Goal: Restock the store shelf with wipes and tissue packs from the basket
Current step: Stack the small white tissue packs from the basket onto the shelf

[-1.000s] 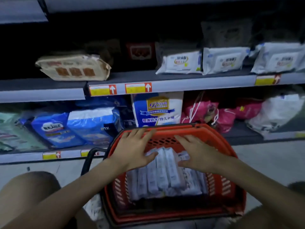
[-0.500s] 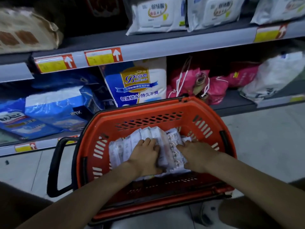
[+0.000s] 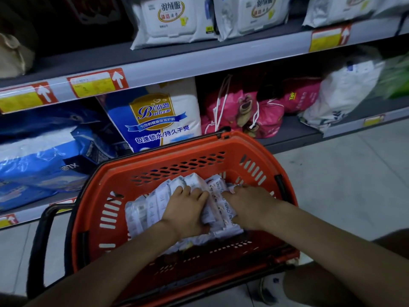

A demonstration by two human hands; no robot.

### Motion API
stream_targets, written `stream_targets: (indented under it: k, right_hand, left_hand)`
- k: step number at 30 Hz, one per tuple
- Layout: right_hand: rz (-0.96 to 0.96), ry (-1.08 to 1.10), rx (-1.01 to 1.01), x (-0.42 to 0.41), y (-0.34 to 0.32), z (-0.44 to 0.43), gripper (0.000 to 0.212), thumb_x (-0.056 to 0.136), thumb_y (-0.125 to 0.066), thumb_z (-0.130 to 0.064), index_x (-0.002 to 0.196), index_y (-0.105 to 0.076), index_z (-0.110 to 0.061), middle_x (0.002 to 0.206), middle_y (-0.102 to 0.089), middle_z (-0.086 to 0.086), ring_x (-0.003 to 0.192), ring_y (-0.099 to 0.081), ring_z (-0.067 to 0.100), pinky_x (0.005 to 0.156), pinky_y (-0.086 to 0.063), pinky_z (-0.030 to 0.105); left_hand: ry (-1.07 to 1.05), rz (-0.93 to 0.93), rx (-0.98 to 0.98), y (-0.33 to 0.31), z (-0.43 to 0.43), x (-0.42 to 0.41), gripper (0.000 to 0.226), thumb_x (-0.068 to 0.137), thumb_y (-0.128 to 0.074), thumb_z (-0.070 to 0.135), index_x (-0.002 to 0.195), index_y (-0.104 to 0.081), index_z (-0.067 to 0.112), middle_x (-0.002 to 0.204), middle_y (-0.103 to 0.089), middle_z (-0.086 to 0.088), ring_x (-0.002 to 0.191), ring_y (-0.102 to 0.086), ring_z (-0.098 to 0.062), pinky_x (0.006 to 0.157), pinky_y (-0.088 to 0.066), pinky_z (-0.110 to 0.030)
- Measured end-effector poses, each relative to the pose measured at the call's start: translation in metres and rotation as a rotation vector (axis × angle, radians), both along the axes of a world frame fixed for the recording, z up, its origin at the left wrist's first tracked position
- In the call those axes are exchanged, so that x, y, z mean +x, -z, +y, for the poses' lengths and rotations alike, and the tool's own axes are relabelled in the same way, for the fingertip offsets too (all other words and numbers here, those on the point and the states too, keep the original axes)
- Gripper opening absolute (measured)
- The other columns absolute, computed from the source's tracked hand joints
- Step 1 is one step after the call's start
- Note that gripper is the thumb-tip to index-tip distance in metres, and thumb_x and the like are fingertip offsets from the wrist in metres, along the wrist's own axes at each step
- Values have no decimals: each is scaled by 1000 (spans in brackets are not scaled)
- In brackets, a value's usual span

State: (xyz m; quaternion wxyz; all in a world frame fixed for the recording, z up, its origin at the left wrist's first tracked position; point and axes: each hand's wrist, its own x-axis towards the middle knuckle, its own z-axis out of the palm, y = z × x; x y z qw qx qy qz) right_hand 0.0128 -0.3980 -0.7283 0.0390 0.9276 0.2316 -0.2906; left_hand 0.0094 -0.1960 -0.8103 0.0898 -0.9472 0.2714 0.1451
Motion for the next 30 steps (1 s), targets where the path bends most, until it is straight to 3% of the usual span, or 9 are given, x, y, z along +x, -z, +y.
stream_targets:
  k: [5,8,10,12,15,18,20,23,30]
  right_hand:
    - [13,27,34,1,0,-4,56,98,-58,-30,149,-39,-17,145,-49,13,124,-55,33,98,-50,43]
    - [4,39,40,2,-1,-6,62,99,-57,-30,153,-31,-17,144,-51,13,124,-56,34,100,-49,43]
    - [1,40,34,3,-3,-6,61,98,-57,-30,153,-33,-17,141,-53,13,123,-57,35,100,-49,43]
    - [-8,32,24,3,-4,-7,57,97,-58,-30,149,-39,-18,138,-55,13,122,-58,36,99,-50,43]
    - [-17,24,5,3,-5,-6,55,95,-61,-31,145,-42,-19,136,-56,12,122,-57,36,99,-49,43]
    - [-10,27,11,5,-10,-2,61,95,-63,-37,149,-40,-19,137,-55,13,124,-56,36,102,-48,44]
    - [-27,21,32,6,-13,2,54,98,-60,-36,145,-43,-18,136,-56,13,123,-56,36,100,-49,45]
    - [-34,23,50,7,-20,7,49,98,-60,-37,141,-47,-17,136,-56,13,123,-57,36,98,-48,45]
    - [-64,69,36,13,-35,20,47,98,-59,-38,139,-48,-17,139,-55,10,126,-56,32,102,-48,43]
  left_hand:
    - [-170,-22,-42,6,-18,-8,98,76,-48,75,156,-25,23,121,-62,-13,106,-61,-37,88,-43,-44]
    - [-232,45,-164,11,-25,-10,105,80,-53,66,165,-3,28,107,-68,-7,92,-67,-31,73,-47,-35]
    - [-311,158,-257,13,-27,-8,102,77,-61,60,162,-11,36,107,-69,-5,92,-69,-30,68,-50,-33]
    - [-385,235,-306,12,-30,-5,93,72,-66,57,155,-27,39,114,-69,-5,103,-69,-31,73,-55,-34]
    - [-477,359,-340,10,-37,0,92,75,-77,51,153,-30,35,124,-67,-6,114,-65,-31,80,-57,-38]
    - [-611,470,-426,6,-41,3,95,71,-75,74,148,-35,35,122,-68,0,110,-66,-25,83,-57,-37]
    - [-720,501,-525,3,-42,3,81,78,-64,78,143,-42,35,111,-66,7,101,-66,-19,81,-54,-34]
    - [-807,468,-579,3,-42,1,56,90,-69,56,138,-49,34,111,-61,6,104,-65,-20,86,-53,-32]
    - [-875,501,-783,-2,-30,-4,31,85,-76,21,107,-60,35,111,-71,-8,84,-65,-24,85,-58,-45]
